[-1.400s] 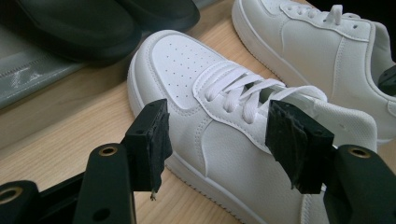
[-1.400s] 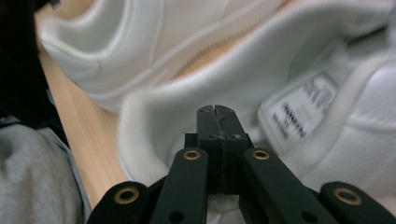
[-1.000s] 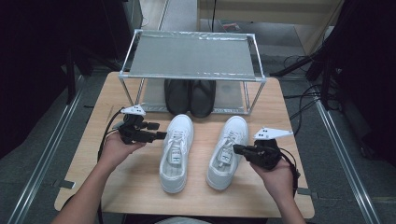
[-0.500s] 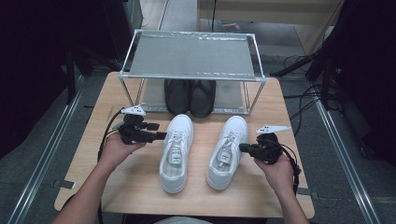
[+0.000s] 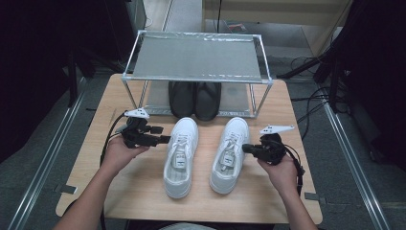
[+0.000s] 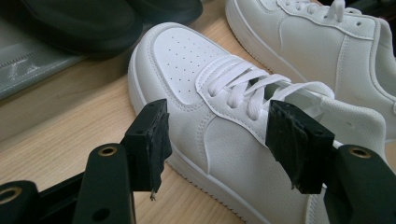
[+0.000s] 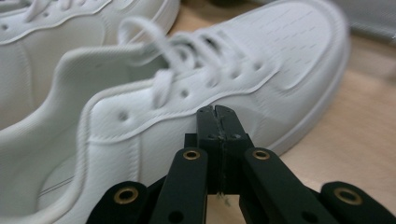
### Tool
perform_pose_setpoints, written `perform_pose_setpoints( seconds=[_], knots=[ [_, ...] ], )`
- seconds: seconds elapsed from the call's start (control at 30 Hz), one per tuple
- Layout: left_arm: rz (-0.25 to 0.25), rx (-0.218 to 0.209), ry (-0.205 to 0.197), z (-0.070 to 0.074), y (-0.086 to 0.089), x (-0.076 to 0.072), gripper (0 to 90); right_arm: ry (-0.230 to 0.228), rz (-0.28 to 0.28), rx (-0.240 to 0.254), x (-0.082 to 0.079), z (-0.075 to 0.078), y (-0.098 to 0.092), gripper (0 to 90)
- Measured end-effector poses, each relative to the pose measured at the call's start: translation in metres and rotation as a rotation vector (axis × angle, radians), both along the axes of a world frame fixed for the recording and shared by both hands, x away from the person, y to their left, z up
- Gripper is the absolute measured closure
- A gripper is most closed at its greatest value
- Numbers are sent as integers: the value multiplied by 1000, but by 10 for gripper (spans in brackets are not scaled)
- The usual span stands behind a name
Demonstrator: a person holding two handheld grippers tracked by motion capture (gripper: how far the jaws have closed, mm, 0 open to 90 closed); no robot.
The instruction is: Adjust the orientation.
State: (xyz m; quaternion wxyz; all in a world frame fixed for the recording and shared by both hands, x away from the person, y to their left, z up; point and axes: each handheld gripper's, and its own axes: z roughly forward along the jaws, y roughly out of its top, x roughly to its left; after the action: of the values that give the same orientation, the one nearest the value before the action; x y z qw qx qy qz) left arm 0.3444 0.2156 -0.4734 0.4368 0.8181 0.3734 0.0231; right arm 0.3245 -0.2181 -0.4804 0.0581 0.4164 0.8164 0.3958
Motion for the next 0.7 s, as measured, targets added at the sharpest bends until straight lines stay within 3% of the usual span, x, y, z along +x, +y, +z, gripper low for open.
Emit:
perform_pose_setpoints(
  seconds=[0.1, 0.27, 0.7],
  knots=[
    [-1, 1, 0, 0, 0, 0, 400, -23, -34, 5, 10, 1, -3, 900],
    [-5, -5, 8, 0, -1, 0, 401, -7, -36, 8, 25, -4, 1, 900],
    [-7, 5, 2, -1, -2, 0, 400, -17, 32, 19, 21, -6, 15, 900]
  ],
)
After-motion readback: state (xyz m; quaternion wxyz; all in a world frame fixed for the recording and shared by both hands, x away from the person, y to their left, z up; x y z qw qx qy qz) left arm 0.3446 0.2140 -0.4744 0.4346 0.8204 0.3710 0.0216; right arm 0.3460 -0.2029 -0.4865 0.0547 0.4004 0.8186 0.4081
